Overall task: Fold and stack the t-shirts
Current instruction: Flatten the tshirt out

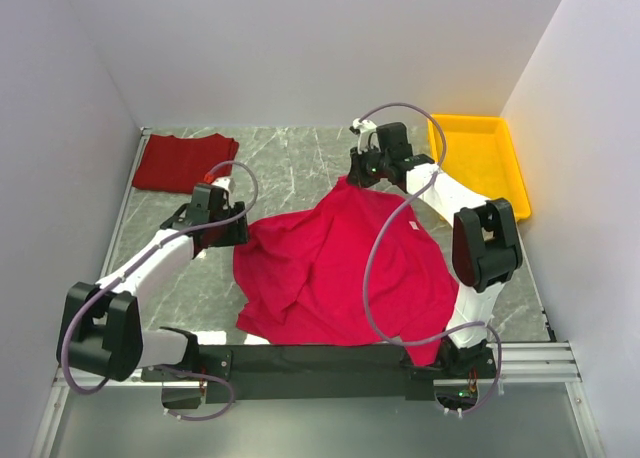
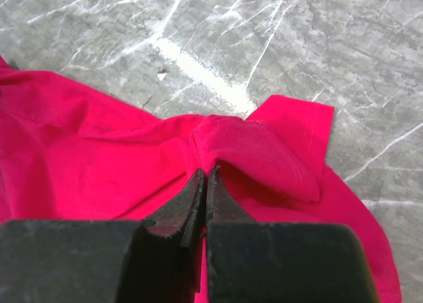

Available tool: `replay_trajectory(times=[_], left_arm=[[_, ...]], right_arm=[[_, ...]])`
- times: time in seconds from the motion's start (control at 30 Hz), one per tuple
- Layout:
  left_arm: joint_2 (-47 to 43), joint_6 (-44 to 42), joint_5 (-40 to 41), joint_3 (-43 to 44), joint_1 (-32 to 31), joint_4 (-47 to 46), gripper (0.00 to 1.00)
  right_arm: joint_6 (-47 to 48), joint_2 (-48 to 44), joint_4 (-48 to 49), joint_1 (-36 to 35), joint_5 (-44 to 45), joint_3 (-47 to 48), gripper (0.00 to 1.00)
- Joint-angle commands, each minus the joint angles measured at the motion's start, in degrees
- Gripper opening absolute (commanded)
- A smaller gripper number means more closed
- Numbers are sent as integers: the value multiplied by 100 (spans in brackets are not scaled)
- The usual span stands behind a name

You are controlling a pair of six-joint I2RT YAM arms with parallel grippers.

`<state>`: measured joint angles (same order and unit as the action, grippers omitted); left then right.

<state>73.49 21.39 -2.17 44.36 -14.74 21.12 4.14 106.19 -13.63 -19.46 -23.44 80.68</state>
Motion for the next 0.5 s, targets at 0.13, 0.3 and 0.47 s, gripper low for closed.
replay_trajectory(times=[0.13, 0.3, 0.47], left_arm=[[622, -434, 356, 740, -538, 417, 60], [1078, -101, 990, 916, -899, 673, 60], [1518, 102, 1596, 1136, -1030, 875, 59]], right_arm=[[-1, 121, -8, 21, -82, 351, 0], [-45, 156, 9, 30, -99, 369, 0], [-28, 165, -26, 39, -99, 422, 0]])
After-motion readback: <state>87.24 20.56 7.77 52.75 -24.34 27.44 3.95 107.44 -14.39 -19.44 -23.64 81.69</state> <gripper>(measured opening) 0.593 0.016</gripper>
